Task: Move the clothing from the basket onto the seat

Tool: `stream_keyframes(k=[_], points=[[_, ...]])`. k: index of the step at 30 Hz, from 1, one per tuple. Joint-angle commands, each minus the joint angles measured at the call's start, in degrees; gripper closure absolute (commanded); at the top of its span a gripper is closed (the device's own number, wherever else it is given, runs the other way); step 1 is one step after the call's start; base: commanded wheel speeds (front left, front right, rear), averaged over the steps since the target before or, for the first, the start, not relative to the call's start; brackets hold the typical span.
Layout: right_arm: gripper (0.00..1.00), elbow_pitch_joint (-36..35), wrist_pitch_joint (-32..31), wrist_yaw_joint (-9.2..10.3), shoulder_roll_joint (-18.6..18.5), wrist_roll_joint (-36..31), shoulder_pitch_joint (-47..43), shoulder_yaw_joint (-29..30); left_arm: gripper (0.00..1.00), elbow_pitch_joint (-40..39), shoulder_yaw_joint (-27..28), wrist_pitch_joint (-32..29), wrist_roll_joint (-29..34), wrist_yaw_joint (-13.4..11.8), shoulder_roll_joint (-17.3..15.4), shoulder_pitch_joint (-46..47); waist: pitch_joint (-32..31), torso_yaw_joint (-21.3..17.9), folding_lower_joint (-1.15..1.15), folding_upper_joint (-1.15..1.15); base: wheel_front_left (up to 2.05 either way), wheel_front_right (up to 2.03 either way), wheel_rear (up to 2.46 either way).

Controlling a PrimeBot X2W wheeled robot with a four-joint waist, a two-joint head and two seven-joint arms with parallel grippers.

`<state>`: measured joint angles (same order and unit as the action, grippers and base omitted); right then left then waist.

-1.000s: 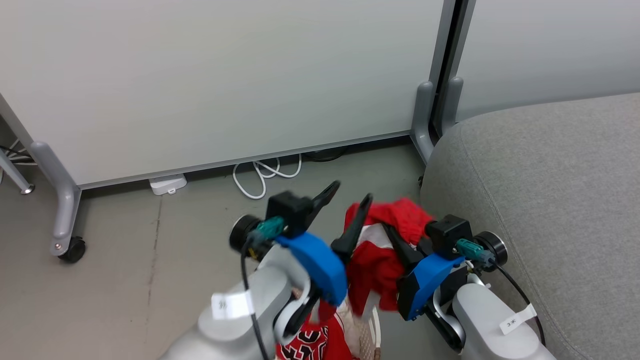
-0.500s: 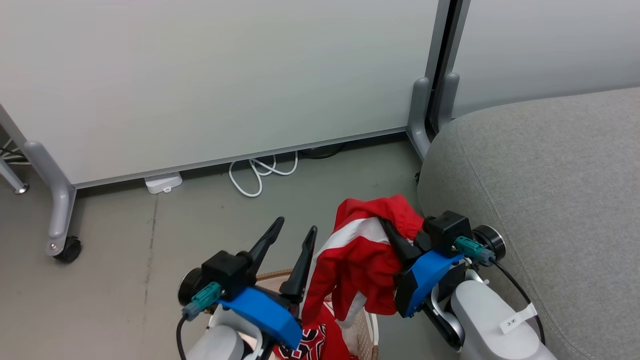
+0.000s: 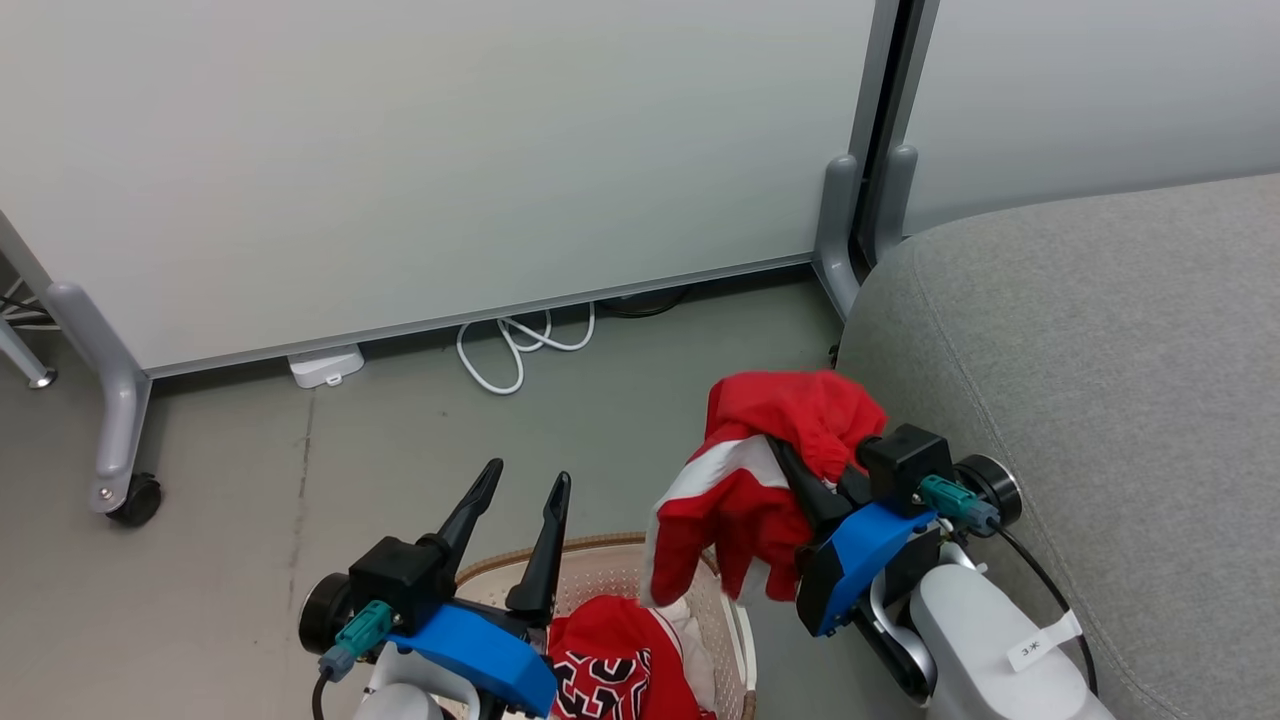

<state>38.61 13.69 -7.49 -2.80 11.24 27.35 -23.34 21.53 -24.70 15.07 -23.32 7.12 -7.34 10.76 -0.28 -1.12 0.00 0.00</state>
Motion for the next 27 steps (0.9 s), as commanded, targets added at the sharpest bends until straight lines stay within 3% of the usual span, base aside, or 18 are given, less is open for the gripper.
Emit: stream_keyframes(k=[1, 13, 27], points=[[1.00, -0.4, 0.0, 0.00, -0.2, -0.3, -0.8, 0.3, 0.00, 0.0, 0.7, 0.1, 0.8, 0.4, 0.3, -0.3, 0.0, -0.1, 0.00, 0.00, 0.00, 0.00, 0.00], [1.00, -0.9, -0.2, 0.00, -0.2, -0.8, -0.7, 1.0, 0.00, -0.2, -0.8, 0.2, 0.6, 0.4, 0.0, -0.3, 0.3, -3.8, 0.00, 0.00, 0.00, 0.00, 0.00], [1.00, -1.7, -0.1, -0.01, -0.2, -1.0, -1.4, 2.4, 0.00, -0.5, -1.2, 0.2, 0.5, 0.4, -0.1, 0.3, 1.2, -15.5, 0.00, 0.00, 0.00, 0.00, 0.00]])
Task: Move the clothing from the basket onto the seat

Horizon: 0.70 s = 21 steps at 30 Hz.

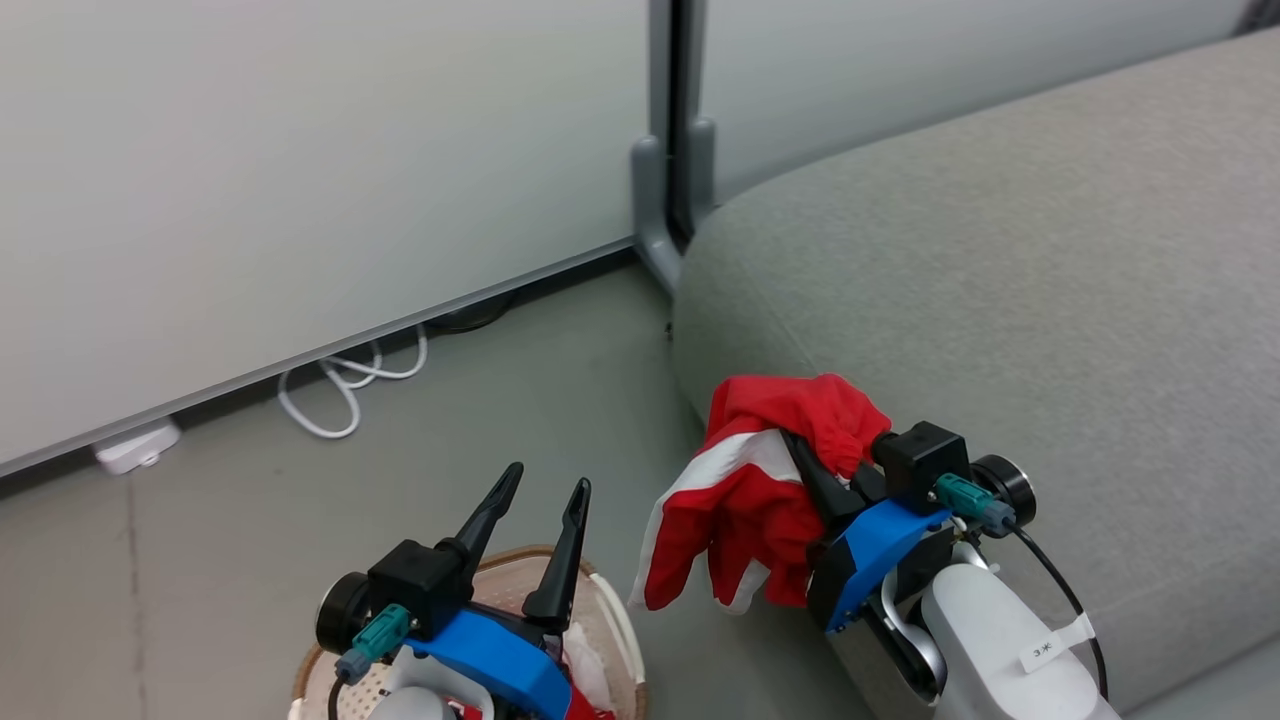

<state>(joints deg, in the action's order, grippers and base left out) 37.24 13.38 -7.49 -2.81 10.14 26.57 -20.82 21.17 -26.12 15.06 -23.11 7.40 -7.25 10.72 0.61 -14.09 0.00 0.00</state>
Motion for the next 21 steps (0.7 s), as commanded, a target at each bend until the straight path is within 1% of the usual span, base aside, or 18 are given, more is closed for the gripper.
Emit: stream_keyframes(k=[1, 14, 17, 21], points=[[1.00, -0.3, 0.2, -0.01, -0.1, -0.1, -0.7, 0.1, 0.00, -0.1, 0.0, 0.2, 0.3, 0.1, -0.1, 0.4, 0.4, -3.4, 0.00, 0.00, 0.00, 0.00, 0.00], [1.00, -0.8, 0.1, -0.01, -0.1, 0.0, -1.0, -0.1, 0.00, 0.0, 0.0, 0.2, 0.5, 0.1, -0.6, 1.1, 1.4, -14.8, 0.00, 0.00, 0.00, 0.00, 0.00], [1.00, -0.8, 0.1, -0.01, -0.1, -0.2, -1.4, 0.4, 0.00, 0.1, -0.6, 0.2, 0.5, 0.1, -0.5, 1.4, 1.6, -16.3, 0.00, 0.00, 0.00, 0.00, 0.00], [1.00, -1.2, 0.4, -0.01, -0.1, -0.8, -1.9, 1.9, 0.00, 0.6, -1.9, 0.2, 0.2, 0.1, -0.5, 2.2, 2.0, -16.6, 0.00, 0.00, 0.00, 0.00, 0.00]])
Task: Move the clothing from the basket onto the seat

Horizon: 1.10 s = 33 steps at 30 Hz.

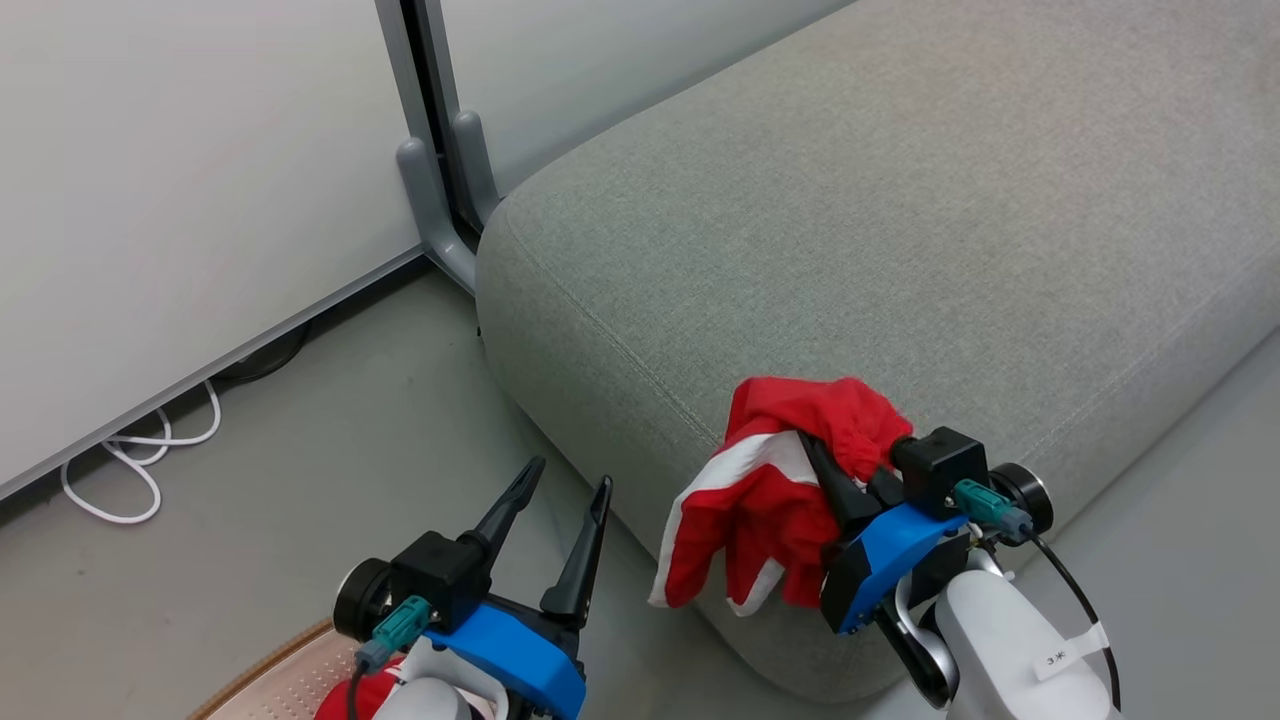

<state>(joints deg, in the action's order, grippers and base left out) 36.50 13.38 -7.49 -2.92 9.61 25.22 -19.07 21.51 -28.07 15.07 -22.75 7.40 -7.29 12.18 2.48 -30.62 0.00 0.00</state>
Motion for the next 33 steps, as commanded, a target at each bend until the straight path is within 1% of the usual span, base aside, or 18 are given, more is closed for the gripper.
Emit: stream_keyframes(k=[1, 11, 16, 19, 21, 24, 27, 33], points=[[1.00, -0.5, 0.4, -0.01, 0.0, -0.3, -0.7, 0.3, 0.00, 0.3, -0.3, 0.2, -0.3, 0.1, -0.5, 1.0, 0.2, -0.1, 0.00, 0.00, 0.00, 0.00, 0.00], [1.00, -1.4, 0.0, -0.01, 0.0, -0.3, -1.4, 1.1, 0.00, 0.5, -1.0, 0.2, -0.8, 0.1, -0.8, 1.2, 0.1, 0.0, 0.00, 0.00, 0.00, 0.00, 0.00], [1.00, -1.6, -0.4, -0.01, 0.0, 1.2, 1.6, 0.9, 0.00, -0.1, 0.1, 0.2, 0.1, 0.1, -1.2, 0.5, 2.1, 0.1, 0.00, 0.00, 0.00, 0.00, 0.00], [1.00, -1.2, -0.2, -0.01, 0.0, 2.2, 4.5, 2.9, 0.00, -0.7, 0.2, 0.2, 0.8, 0.1, -1.8, 1.7, 4.5, 0.9, 0.00, 0.00, 0.00, 0.00, 0.00], [1.00, -0.7, -0.1, -0.01, 0.0, 1.5, 7.1, 4.8, 0.00, -1.2, 0.0, 0.2, 1.3, 0.1, -2.2, 2.7, 6.4, 1.6, 0.00, 0.00, 0.00, 0.00, 0.00], [1.00, -0.1, -0.2, -0.01, -0.6, 1.8, 11.1, 8.1, 0.00, -2.0, -1.2, 0.2, 1.9, 0.1, -3.1, 4.6, 10.3, 3.5, 0.00, 0.00, 0.00, 0.00, 0.00], [1.00, 0.2, -0.4, -0.01, -2.3, 1.7, 15.8, 11.2, 0.00, -2.9, -1.3, 0.2, 2.6, 0.1, -4.2, 6.9, 14.2, 5.4, 0.00, 0.00, 0.00, 0.00, 0.00], [1.00, 0.1, -0.7, -0.01, -8.1, 0.9, 24.5, 17.2, 0.00, -4.7, -2.2, 0.2, 4.0, 0.1, -6.6, 11.2, 23.0, 9.4, 0.00, 0.00, 0.00, 0.00, 0.00]])
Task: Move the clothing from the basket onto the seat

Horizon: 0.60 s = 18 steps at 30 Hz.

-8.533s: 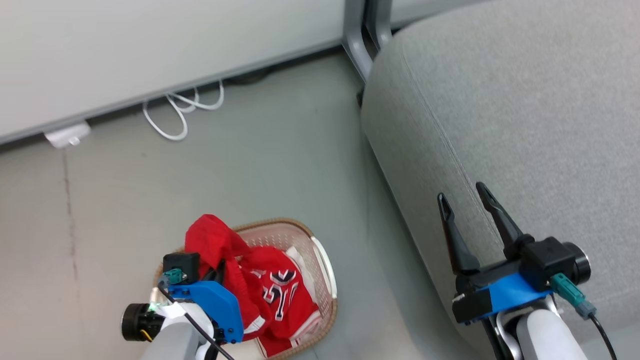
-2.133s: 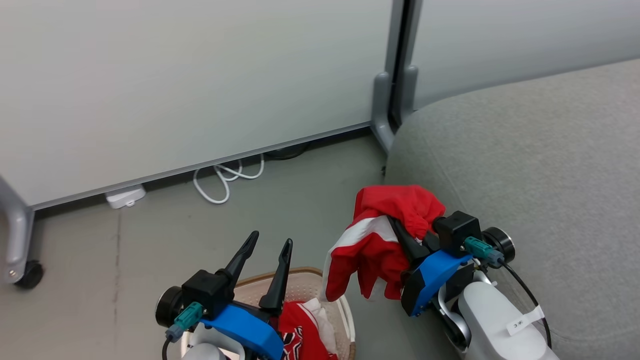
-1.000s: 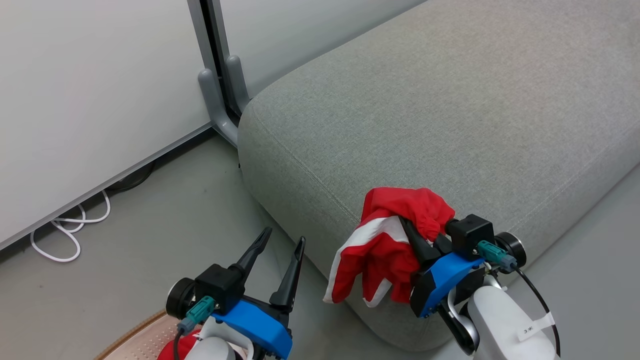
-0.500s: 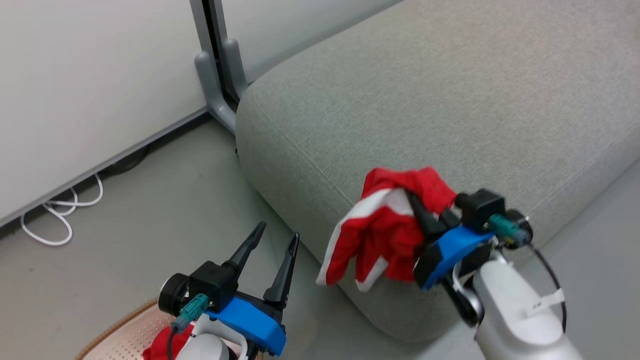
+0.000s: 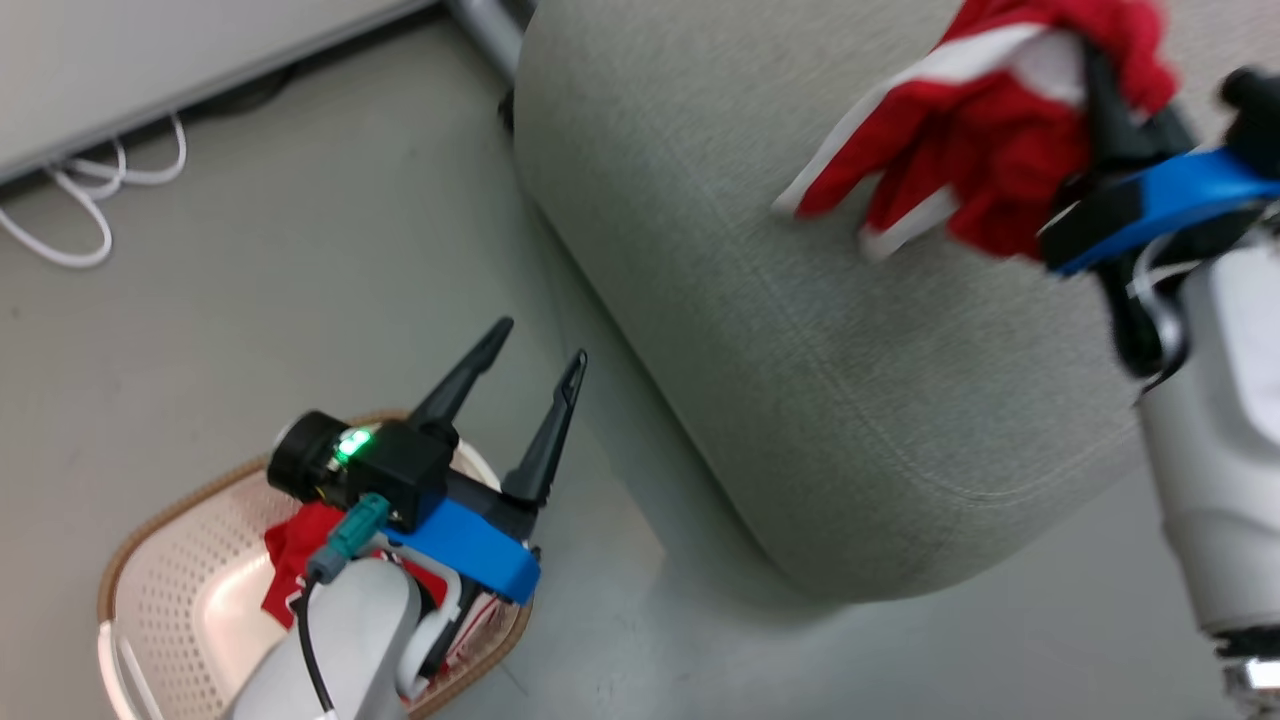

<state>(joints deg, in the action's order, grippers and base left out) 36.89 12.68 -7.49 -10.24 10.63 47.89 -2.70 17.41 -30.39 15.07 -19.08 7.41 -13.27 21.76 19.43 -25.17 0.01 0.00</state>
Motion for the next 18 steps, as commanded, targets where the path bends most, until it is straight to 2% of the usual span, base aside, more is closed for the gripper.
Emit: stream_keyframes(k=[1, 9, 14, 18], points=[[1.00, -0.6, 0.1, -0.01, -1.6, 0.0, 3.1, 2.0, 0.00, -0.8, 0.2, 0.2, 0.7, 0.1, -1.2, 2.3, 7.6, 4.4, -0.01, 0.00, 0.00, 0.00, 0.00], [1.00, -1.0, 0.5, 0.00, -8.0, -0.4, 10.6, 13.6, 0.00, -4.8, 1.0, 0.2, 2.3, 0.1, -4.8, 6.6, 18.4, 7.3, -0.01, 0.00, 0.00, 0.00, 0.00], [1.00, 1.5, 0.7, 0.00, -8.5, 0.4, 12.7, 18.9, 0.00, -7.9, 1.5, 0.1, 3.1, -0.4, -6.3, 8.1, 22.5, 8.2, -0.01, 0.00, 0.00, 0.00, 0.00], [1.00, 4.6, 1.1, -0.01, -7.8, 0.2, 12.9, 20.7, 0.00, -9.7, 1.7, -0.3, 3.5, -0.7, -7.5, 8.3, 24.3, 8.2, -0.01, 0.00, 0.00, 0.00, 0.00]])
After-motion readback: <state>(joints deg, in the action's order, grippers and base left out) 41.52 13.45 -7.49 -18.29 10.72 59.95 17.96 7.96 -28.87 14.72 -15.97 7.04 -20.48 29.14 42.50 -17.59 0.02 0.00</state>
